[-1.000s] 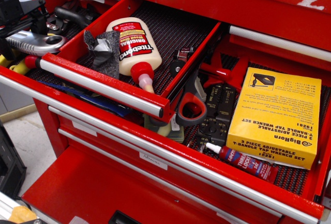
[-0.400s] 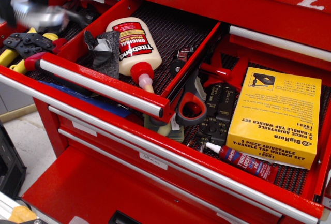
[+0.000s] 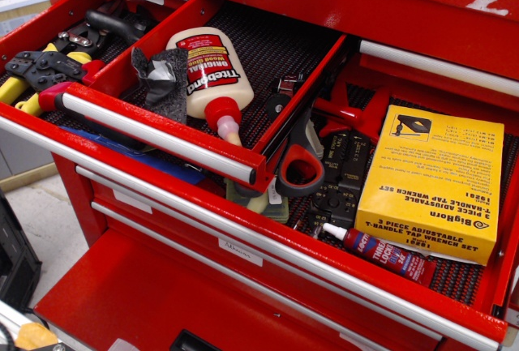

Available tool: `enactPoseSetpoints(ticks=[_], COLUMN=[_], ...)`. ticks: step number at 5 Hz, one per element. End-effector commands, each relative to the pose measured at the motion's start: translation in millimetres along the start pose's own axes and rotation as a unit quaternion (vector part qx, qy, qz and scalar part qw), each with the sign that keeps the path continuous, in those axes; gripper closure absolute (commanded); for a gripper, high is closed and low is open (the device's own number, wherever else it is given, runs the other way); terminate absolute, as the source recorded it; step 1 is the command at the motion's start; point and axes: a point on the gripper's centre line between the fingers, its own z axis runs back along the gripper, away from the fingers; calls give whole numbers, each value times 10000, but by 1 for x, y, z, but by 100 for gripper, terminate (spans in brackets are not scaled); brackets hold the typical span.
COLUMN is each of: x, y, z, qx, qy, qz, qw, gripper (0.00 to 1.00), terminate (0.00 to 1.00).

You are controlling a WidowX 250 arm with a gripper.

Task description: Pick up box cutter and put into drawer

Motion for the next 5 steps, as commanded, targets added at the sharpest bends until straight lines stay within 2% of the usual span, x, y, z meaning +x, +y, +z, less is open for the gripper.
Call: enactPoseSetpoints(ticks=[1,2,4,5], x=[-52,-46,-46,-46], y=[-26,-31,-31,-31], z=[-5,-14,-14,-14], qx=[-1071,-1561,-1561,-1561], qy=[-1358,-1538,-1538,-1538], qz=[-946,-1852,-1852,-1852], qw=[9804,9580,9580,9580], gripper=[0,0,0,0], terminate=[0,0,0,100])
